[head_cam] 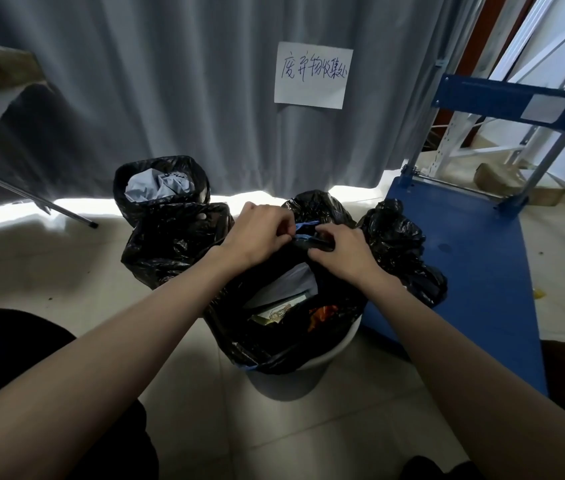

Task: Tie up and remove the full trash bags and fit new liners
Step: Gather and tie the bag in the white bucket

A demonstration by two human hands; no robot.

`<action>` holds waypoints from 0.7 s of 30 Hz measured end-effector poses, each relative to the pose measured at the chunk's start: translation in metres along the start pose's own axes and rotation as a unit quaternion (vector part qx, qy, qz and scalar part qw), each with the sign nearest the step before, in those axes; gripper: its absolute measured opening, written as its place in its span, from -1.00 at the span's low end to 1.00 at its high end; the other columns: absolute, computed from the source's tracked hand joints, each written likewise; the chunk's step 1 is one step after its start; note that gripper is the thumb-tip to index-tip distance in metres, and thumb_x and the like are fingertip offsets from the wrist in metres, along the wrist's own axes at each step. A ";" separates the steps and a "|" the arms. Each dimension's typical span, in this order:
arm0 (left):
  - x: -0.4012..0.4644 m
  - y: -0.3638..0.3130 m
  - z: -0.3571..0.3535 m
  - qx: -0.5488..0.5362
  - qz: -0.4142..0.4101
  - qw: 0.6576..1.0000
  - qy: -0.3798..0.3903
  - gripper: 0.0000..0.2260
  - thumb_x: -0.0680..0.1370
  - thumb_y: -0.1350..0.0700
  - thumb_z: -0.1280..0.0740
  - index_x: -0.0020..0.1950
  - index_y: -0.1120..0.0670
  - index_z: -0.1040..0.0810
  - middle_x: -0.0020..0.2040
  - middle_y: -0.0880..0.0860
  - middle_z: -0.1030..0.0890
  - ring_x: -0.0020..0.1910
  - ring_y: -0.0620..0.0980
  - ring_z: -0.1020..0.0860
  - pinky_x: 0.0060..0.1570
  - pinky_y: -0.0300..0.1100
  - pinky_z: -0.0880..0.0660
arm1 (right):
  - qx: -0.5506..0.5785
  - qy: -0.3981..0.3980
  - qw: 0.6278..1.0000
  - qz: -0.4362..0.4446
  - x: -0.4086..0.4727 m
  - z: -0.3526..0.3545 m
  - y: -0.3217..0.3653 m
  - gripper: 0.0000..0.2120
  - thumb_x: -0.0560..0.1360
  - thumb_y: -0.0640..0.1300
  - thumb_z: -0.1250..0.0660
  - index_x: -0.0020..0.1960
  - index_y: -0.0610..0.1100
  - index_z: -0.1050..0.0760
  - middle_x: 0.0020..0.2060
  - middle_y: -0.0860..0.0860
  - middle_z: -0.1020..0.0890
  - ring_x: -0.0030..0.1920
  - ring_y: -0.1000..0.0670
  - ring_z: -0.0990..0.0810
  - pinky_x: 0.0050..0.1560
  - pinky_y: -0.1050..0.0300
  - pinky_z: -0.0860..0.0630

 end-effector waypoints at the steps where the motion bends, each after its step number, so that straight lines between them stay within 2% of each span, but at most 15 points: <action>1: -0.001 -0.001 0.001 -0.013 -0.006 1.000 -0.002 -0.89 0.43 0.13 -0.43 -0.11 -0.04 -0.55 -0.23 -0.16 -0.54 -0.14 -0.06 -0.55 0.02 -0.10 -0.35 | 0.003 0.002 1.000 0.011 0.001 -0.002 0.006 -0.42 0.45 0.10 -0.38 0.43 0.05 -0.39 0.26 -0.03 -0.54 0.34 -0.19 -0.36 0.30 -0.08 -0.32; 3: -0.002 -0.002 0.003 -0.036 -0.016 0.999 -0.005 -0.81 0.39 0.18 -0.44 -0.12 -0.04 -0.49 -0.23 -0.17 -0.51 -0.15 -0.05 -0.54 0.01 -0.06 -0.41 | -0.012 0.011 1.000 0.026 0.002 -0.007 0.016 -0.41 0.50 0.06 -0.37 0.49 0.11 -0.31 0.30 0.00 -0.52 0.38 -0.16 -0.31 0.31 -0.10 -0.25; 5: -0.003 -0.002 0.005 -0.042 -0.028 0.999 -0.008 -0.75 0.36 0.22 -0.43 -0.15 -0.06 -0.41 -0.26 -0.19 -0.47 -0.19 -0.08 -0.49 -0.06 -0.08 -0.38 | -0.016 -0.002 0.999 0.042 0.003 -0.005 0.026 -0.49 0.48 0.05 -0.39 0.41 0.16 -0.38 0.20 0.03 -0.58 0.33 -0.12 -0.37 0.29 -0.09 -0.22; 6: -0.004 -0.003 0.005 -0.044 -0.031 0.999 -0.009 -0.73 0.35 0.23 -0.42 -0.15 -0.06 -0.39 -0.27 -0.19 -0.46 -0.21 -0.08 -0.47 -0.08 -0.10 -0.35 | -0.006 -0.016 0.998 0.053 0.002 -0.002 0.030 -0.59 0.46 0.03 -0.41 0.30 0.16 -0.47 0.09 0.06 -0.62 0.27 -0.08 -0.43 0.27 -0.07 -0.23; 8: -0.004 0.000 0.005 -0.047 -0.023 0.999 -0.009 -0.75 0.35 0.23 -0.39 -0.13 -0.04 -0.41 -0.25 -0.15 -0.48 -0.21 -0.07 -0.47 -0.09 -0.10 -0.36 | 0.028 -0.040 0.997 0.063 0.002 0.006 0.037 -0.87 0.42 -0.01 -0.46 -0.09 0.15 -0.55 -0.20 0.12 -0.63 0.05 0.01 -0.56 0.24 -0.04 -0.31; 10: -0.006 0.002 0.004 -0.046 -0.010 0.999 -0.011 -0.79 0.37 0.19 -0.39 -0.07 -0.01 -0.46 -0.24 -0.12 -0.52 -0.21 -0.05 -0.50 -0.06 -0.10 -0.38 | 0.038 -0.053 0.996 0.068 0.003 0.011 0.041 -0.81 0.39 -0.02 -0.49 -0.31 0.11 -0.50 -0.38 0.13 -0.57 -0.13 0.05 -0.59 0.22 -0.09 -0.38; 14: -0.006 0.005 0.005 0.015 -0.002 1.000 -0.012 -0.92 0.45 0.02 -0.41 -0.16 -0.05 -0.53 -0.21 -0.14 -0.49 -0.13 -0.06 -0.50 -0.05 -0.13 -0.28 | 0.023 -0.061 0.995 0.076 0.002 0.016 0.049 -0.82 0.38 0.00 -0.51 -0.31 0.06 -0.53 -0.39 0.12 -0.58 -0.18 0.06 -0.60 0.21 -0.05 -0.39; 18: -0.005 0.008 0.005 0.075 0.006 0.997 -0.019 -0.88 0.47 -0.04 -0.41 -0.19 -0.04 -0.53 -0.14 -0.14 -0.44 -0.01 -0.05 -0.45 0.04 -0.13 -0.24 | 0.029 -0.069 0.994 0.076 0.005 0.022 0.049 -0.81 0.35 -0.04 -0.52 -0.35 0.05 -0.54 -0.38 0.11 -0.61 -0.23 0.06 -0.60 0.10 -0.03 -0.49; 21: -0.006 0.014 0.006 0.095 0.033 0.995 -0.017 -0.88 0.47 -0.06 -0.41 -0.20 -0.06 -0.54 -0.11 -0.12 -0.53 -0.01 -0.05 -0.49 0.07 -0.10 -0.25 | 0.101 -0.042 0.992 0.064 0.010 0.028 0.046 -0.85 0.35 -0.12 -0.55 -0.32 0.01 -0.60 -0.40 0.09 -0.62 -0.30 0.10 -0.57 -0.08 0.15 -0.52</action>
Point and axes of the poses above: each hand's wrist, its own x-axis towards the middle knuckle, its own z-axis out of the back of the hand, y = z × x, the point moved 9 cm from there along x, towards the middle knuckle
